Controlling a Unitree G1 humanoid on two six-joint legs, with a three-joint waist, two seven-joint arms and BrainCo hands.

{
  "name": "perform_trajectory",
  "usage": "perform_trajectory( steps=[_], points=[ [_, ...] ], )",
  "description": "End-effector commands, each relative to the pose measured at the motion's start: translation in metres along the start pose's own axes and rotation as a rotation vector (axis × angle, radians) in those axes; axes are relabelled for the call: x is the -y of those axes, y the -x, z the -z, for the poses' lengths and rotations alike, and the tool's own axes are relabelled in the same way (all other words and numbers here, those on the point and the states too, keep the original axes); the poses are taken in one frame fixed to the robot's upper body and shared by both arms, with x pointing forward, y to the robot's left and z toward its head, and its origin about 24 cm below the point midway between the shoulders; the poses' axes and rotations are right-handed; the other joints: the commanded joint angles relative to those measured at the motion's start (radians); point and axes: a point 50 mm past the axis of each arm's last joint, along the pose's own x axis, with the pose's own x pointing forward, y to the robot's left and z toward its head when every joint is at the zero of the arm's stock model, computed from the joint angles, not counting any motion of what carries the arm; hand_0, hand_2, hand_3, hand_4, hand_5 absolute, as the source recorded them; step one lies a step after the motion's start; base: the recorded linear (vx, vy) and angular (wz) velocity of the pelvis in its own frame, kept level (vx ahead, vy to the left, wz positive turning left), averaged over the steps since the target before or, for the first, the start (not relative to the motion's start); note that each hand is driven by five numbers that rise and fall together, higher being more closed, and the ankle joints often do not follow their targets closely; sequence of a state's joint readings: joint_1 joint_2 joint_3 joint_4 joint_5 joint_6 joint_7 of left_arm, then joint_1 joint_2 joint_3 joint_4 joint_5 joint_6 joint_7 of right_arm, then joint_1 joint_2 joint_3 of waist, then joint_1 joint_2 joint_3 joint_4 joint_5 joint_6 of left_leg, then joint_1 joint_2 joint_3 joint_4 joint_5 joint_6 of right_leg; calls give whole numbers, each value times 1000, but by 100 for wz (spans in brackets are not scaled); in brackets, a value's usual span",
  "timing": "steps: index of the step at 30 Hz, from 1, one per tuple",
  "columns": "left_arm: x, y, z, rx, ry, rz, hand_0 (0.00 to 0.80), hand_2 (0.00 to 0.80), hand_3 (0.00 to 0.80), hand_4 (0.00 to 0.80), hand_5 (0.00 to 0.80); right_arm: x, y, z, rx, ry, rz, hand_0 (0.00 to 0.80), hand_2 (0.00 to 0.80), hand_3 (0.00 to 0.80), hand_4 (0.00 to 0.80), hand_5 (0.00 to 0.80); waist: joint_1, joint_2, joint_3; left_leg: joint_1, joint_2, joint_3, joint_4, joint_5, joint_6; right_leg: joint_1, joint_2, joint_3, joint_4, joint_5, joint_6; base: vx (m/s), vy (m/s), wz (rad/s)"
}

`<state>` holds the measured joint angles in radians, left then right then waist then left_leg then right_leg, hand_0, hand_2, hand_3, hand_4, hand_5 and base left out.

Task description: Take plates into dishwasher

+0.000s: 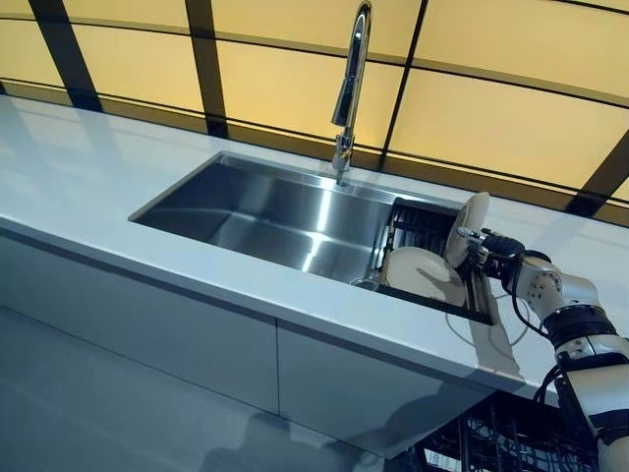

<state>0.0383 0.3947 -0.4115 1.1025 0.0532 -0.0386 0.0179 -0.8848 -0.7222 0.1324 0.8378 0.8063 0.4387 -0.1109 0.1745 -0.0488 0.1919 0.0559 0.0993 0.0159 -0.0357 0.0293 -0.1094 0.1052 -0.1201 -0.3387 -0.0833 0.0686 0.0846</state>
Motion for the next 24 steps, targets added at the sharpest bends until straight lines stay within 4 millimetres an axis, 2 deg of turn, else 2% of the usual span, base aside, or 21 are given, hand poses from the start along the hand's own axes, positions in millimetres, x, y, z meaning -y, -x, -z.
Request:
perform_trajectory(
  steps=[1,9,24],
  points=[
    [12,-1,-7,37,-59,55,0,0,0,0,0,-4,10,-61,181,30,19,0,0,0,0,0,30,9,10,-42,-40,22,33,7,46,-26,-6,6,139,-74,-21,-6,-35,3],
    [16,0,-3,34,-55,52,0,0,0,0,0,-2,10,-65,183,34,34,0,0,0,0,0,35,19,17,-55,-35,19,34,16,36,-29,-6,-10,138,-78,-29,-1,-14,6],
    [16,0,-5,42,-45,46,0,0,0,0,0,-3,12,-71,207,45,40,0,0,0,0,0,39,29,48,-76,-30,16,39,27,33,-51,-5,-13,150,-75,-33,0,0,0]
  ],
)
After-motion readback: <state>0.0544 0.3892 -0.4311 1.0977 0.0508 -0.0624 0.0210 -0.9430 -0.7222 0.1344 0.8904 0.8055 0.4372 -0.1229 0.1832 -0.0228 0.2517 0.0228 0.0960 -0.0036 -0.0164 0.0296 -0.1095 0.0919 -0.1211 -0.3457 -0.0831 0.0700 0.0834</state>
